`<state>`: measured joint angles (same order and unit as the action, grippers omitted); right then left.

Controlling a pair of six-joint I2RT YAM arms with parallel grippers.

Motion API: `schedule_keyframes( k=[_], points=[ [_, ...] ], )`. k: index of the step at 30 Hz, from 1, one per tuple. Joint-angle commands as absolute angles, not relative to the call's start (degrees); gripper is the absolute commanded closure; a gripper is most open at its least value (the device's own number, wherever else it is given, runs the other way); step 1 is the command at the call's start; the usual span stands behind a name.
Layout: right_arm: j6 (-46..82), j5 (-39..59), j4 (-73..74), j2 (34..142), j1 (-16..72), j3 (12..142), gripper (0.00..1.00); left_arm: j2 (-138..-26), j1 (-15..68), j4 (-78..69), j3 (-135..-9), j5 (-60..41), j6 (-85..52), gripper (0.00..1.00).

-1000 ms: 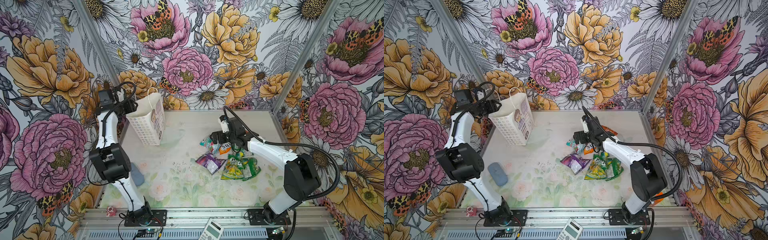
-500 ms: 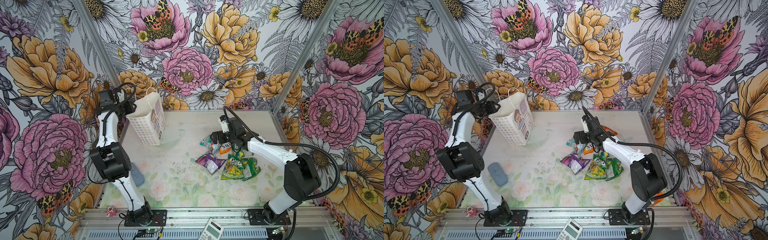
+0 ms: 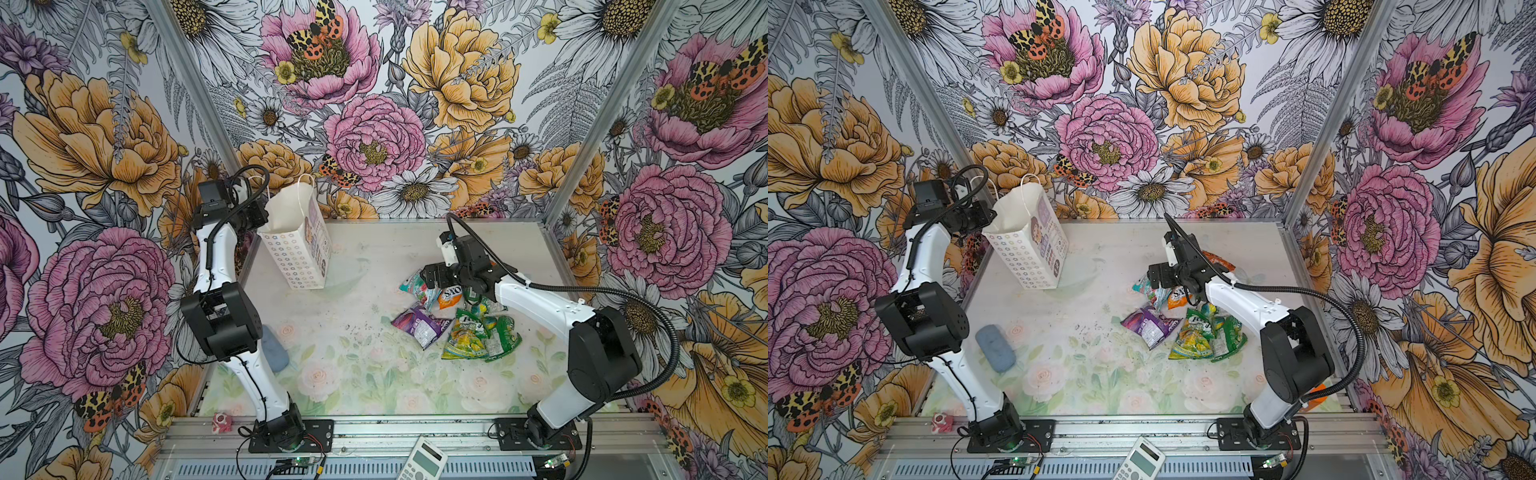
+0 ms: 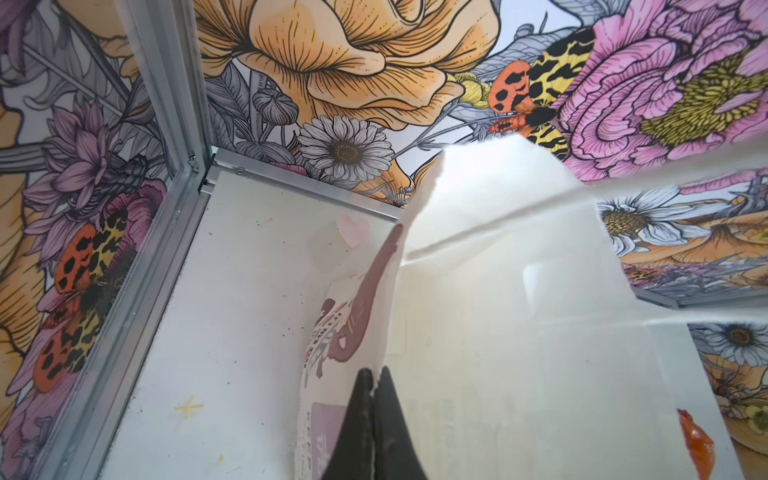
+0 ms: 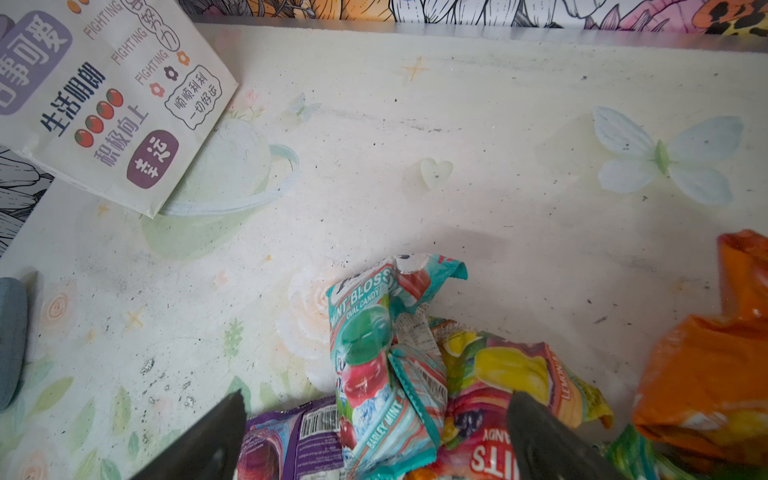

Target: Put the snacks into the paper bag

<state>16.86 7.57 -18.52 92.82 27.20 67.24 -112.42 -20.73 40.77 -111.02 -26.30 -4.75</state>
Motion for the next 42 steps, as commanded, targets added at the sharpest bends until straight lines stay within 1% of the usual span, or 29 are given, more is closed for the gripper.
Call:
schedule_keyframes(
  k=[1, 8, 16, 20, 27, 34, 37, 42],
  points=[
    [16.04, 6.56, -18.38, 92.50, 27.42, 66.80, 0.00, -113.55, -20.48, 40.56, -112.58, -27.42, -5.88, 1.00],
    [16.00, 6.50, -18.49, 92.29, 27.42, 66.63, 0.00, -113.10, -19.81, 40.61, -112.25, -27.29, -7.12, 1.00],
    [15.74, 6.99, -19.01, 91.84, 27.42, 66.90, 0.00, -108.82, -16.51, 40.61, -110.60, -24.84, -7.50, 1.00],
    [14.79, 8.45, -20.69, 91.83, 27.42, 67.68, 0.00, -106.40, -14.05, 40.61, -109.05, -23.32, -9.07, 1.00],
    [9.26, 13.18, -29.27, 92.80, 27.60, 70.52, 0.00, -100.36, -8.34, 40.52, -105.87, -18.74, -11.42, 1.00],
    [6.15, 16.70, -35.19, 92.04, 28.54, 70.27, 0.00, -94.87, -3.25, 38.92, -100.91, -15.05, -13.27, 1.00],
    [5.35, 16.89, -36.10, 91.22, 29.89, 69.17, 0.00, -92.68, -1.09, 38.49, -98.75, -13.94, -14.39, 1.00],
    [4.52, 15.70, -37.57, 91.09, 32.61, 67.96, 0.00, -88.25, 3.70, 38.16, -93.60, -8.29, -15.55, 1.00]
  ],
)
